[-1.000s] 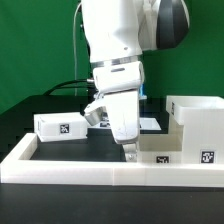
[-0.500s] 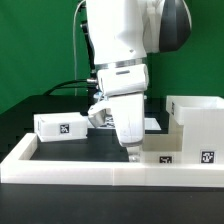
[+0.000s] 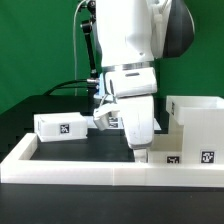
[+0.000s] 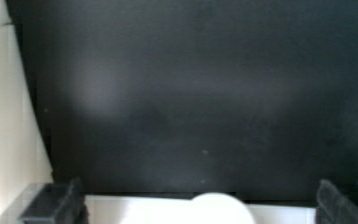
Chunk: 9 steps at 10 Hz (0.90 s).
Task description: Assemble drawer
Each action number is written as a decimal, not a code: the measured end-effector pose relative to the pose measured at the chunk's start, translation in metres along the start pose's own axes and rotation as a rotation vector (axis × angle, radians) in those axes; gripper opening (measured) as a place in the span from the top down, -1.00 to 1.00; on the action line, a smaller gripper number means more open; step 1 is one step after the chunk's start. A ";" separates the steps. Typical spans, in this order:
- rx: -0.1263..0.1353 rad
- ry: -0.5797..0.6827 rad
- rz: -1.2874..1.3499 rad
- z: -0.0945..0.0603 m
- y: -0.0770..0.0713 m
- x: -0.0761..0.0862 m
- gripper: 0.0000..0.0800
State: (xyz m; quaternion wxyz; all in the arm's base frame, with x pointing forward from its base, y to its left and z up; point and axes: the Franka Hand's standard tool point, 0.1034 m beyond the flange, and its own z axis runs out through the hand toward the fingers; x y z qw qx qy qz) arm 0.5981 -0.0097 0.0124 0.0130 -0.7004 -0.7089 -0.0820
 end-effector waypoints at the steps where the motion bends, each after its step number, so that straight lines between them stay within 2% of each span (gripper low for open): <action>1: 0.001 0.003 -0.007 0.001 0.000 0.005 -0.62; 6: 0.012 0.010 -0.017 0.005 0.002 0.047 -0.62; 9: 0.019 0.003 0.010 0.005 0.000 0.031 -0.62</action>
Offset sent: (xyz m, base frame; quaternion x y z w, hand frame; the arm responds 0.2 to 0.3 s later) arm 0.0082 0.0293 0.0004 0.0195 -0.0232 -0.0223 0.9993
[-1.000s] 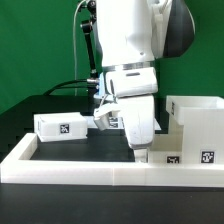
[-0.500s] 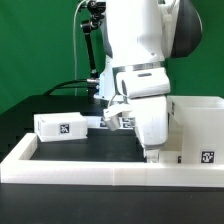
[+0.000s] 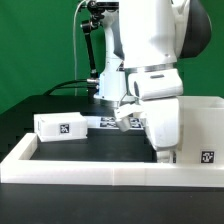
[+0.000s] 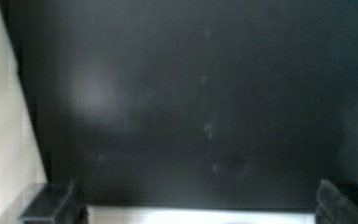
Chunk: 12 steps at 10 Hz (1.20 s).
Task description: Assemble drawer
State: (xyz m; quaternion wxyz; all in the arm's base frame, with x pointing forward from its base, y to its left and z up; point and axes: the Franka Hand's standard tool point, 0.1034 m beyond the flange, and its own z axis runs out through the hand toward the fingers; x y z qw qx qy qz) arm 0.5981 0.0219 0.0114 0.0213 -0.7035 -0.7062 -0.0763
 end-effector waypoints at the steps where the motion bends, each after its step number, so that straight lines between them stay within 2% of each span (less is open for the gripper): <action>1: -0.001 -0.001 0.007 -0.002 0.001 -0.005 -0.62; 4: -0.020 -0.014 0.022 -0.016 0.003 -0.032 -0.62; 6: -0.047 -0.029 0.061 -0.036 -0.002 -0.056 -0.62; 9: -0.046 -0.048 0.144 -0.055 -0.034 -0.077 -0.62; 12: -0.056 -0.076 0.199 -0.085 -0.059 -0.099 -0.62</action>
Offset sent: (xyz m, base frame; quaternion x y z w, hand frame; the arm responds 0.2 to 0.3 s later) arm -0.0062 -0.0379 0.0205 -0.0221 -0.0058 -0.0054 0.9997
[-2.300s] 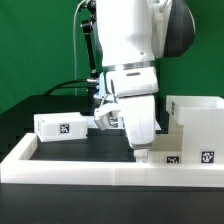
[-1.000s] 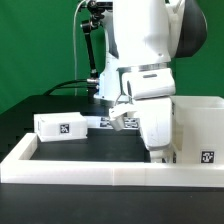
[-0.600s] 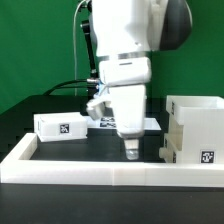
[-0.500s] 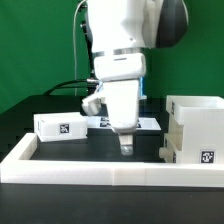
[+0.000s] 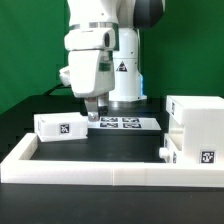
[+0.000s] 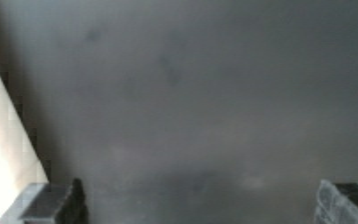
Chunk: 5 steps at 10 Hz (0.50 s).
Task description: Assemble drawer
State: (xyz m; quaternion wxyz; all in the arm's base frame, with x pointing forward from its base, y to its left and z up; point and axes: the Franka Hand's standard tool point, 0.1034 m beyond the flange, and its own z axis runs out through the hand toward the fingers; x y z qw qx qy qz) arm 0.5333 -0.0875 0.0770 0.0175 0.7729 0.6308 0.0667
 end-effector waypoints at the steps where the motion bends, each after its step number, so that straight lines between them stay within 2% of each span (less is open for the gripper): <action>1: 0.003 -0.005 0.013 -0.005 -0.001 -0.004 -0.62; 5: 0.011 -0.006 0.123 -0.006 -0.003 -0.005 -0.62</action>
Offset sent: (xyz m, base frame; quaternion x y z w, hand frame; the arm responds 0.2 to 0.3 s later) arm 0.0000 0.0000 0.0000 0.0000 0.0000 0.0650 0.9979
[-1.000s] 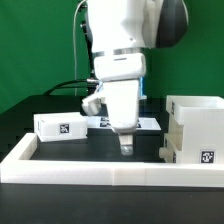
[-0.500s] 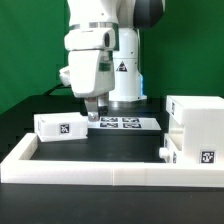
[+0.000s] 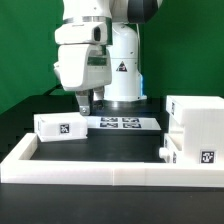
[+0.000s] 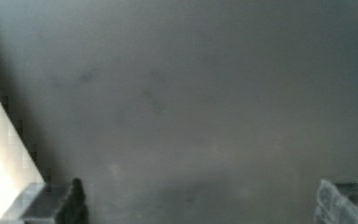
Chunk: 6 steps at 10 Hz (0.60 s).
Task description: Assemble drawer
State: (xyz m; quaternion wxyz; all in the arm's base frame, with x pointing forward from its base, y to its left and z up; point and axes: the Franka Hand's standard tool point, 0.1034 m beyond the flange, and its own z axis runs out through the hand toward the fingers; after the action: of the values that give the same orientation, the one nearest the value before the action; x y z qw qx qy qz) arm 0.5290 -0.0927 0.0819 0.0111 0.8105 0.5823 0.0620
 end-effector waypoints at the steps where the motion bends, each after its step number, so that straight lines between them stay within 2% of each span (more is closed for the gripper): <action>1: 0.000 0.000 0.076 0.000 0.000 0.000 -0.62; 5: 0.001 0.001 0.324 0.000 -0.001 0.001 -0.62; 6: -0.010 0.004 0.398 0.000 -0.006 -0.001 -0.62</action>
Offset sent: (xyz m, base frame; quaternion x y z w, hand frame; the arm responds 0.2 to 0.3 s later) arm 0.0000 0.0000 0.0000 0.0000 0.0000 0.1938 0.9810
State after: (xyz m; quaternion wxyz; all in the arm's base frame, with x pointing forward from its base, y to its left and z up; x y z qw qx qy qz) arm 0.5232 -0.0923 0.0817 0.0013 0.9094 0.4104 0.0675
